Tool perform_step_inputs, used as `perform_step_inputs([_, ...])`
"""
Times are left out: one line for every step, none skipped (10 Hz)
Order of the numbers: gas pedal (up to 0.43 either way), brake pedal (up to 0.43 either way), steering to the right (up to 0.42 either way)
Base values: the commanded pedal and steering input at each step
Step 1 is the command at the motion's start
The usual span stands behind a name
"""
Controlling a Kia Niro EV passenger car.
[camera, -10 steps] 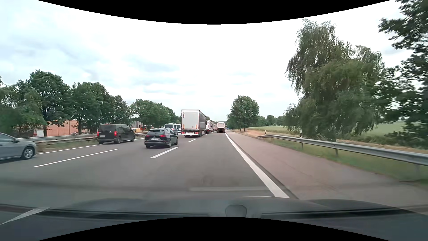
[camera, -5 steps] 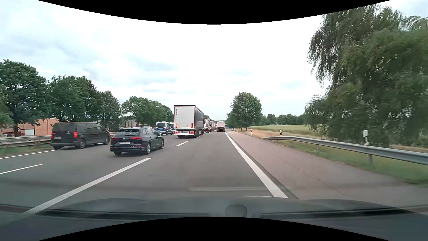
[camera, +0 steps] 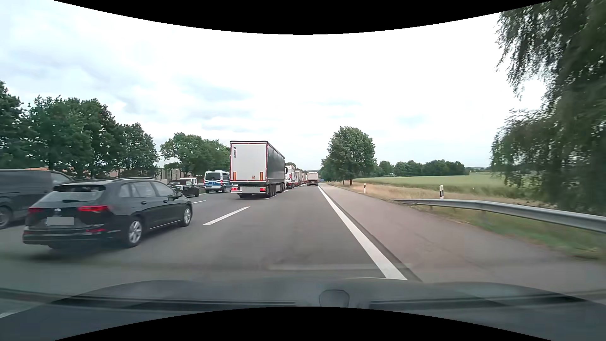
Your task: Follow the waypoints while adhering to traffic rules and regulations
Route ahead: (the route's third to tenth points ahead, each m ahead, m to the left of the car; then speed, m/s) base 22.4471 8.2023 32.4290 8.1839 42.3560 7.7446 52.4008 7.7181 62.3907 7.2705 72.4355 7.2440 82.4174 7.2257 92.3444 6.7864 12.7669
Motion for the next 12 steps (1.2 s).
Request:
perform_step_inputs([0.130,0.000,-0.002])
perform_step_inputs([0.130,0.000,-0.002])
perform_step_inputs([0.130,0.000,-0.002])
perform_step_inputs([0.130,0.000,-0.002])
perform_step_inputs([0.130,0.000,-0.002])
perform_step_inputs([0.130,0.000,-0.003])
perform_step_inputs([0.130,0.000,-0.002])
perform_step_inputs([0.130,0.000,-0.002])
perform_step_inputs([0.130,0.000,-0.003])
perform_step_inputs([0.130,0.000,-0.003])
perform_step_inputs([0.130,0.000,-0.003])
perform_step_inputs([0.130,0.000,-0.003])
